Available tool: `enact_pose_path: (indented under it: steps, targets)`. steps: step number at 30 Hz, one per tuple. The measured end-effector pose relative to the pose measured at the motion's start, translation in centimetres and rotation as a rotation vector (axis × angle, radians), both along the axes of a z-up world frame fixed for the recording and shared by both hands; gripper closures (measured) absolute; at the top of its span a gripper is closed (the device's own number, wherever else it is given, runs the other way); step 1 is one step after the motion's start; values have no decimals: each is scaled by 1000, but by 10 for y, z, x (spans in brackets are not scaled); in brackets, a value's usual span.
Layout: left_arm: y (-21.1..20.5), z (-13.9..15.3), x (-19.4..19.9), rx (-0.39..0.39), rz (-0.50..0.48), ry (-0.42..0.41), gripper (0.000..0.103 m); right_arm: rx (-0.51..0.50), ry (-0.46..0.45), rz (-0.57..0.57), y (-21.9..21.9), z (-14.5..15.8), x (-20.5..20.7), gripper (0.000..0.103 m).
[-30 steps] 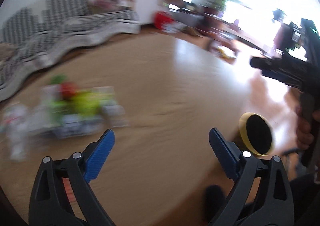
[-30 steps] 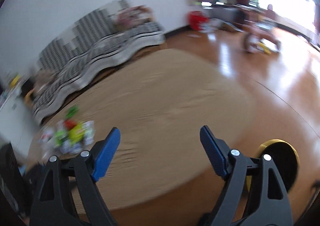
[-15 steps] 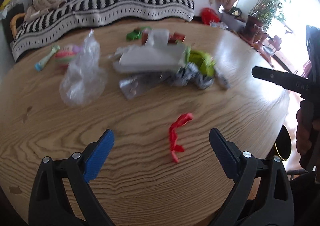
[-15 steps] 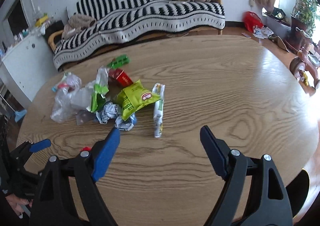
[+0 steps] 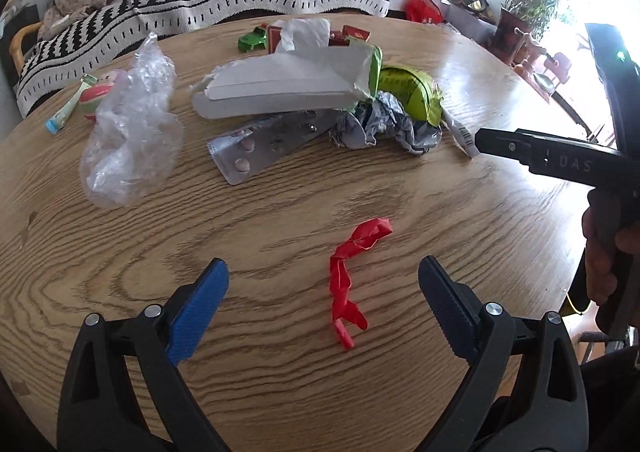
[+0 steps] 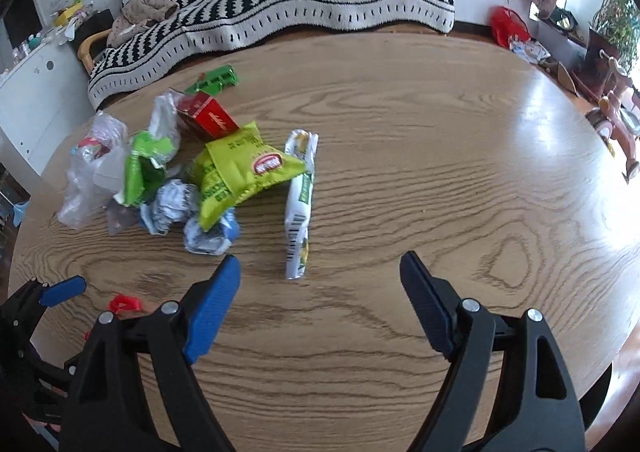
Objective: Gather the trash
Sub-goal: 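Grasp the white stick wrapper with the right tool while the left tool grasps the red ribbon, then carry both items over the bin and open both tools to drop them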
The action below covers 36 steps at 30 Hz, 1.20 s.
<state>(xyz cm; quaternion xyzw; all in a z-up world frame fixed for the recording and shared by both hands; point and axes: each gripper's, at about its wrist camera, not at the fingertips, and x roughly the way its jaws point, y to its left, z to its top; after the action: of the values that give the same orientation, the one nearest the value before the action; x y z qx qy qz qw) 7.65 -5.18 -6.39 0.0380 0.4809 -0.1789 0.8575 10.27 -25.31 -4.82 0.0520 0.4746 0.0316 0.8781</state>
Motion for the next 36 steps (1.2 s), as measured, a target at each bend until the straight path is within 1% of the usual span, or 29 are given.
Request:
enact_pose_path:
  steps: [3,6,7,8,9,10,11,12,13,16,21,27,33,36]
  targets:
    - [-2,-5,1,17,1,-3,10,-5,18,3,1,-8,6,26]
    - [-4,-7,-1,37,-5,-22,11,-30,42,10,5,-16,11,39]
    - [-5,-8,-1,40,-10,-26,15,-51,29,16,7,-16,11,42]
    - [-7,-8,-4,48,-18,-39,19,-73,25,23,10,-17,11,48]
    - [-8,-7,-6,58,-27,-51,30,-91,17,30,12,-17,12,59]
    - [-11,-6,-8,77,-41,-67,44,-99,10,35,13,-17,11,66]
    - [-13,-6,-10,90,-50,-77,51,-95,5,42,13,-17,11,89]
    - [-16,-5,-10,105,-64,-87,74,-86,9,43,13,-16,11,93]
    - [-18,-4,-12,105,-84,-88,94,-69,15,29,9,-16,11,93]
    - [-17,-3,-12,72,-82,-57,94,-38,13,11,3,-12,8,93]
    - [-17,-3,-17,81,-87,-57,94,-25,-9,-26,-10,-1,2,94]
    - [-19,5,-15,63,-64,-70,94,-16,-22,-81,-33,9,-8,94]
    - [-41,18,-17,30,-72,-93,94,-1,-71,-148,-75,32,-38,94]
    - [-60,25,-23,10,-93,-104,94,4,-112,-216,-121,49,-65,94]
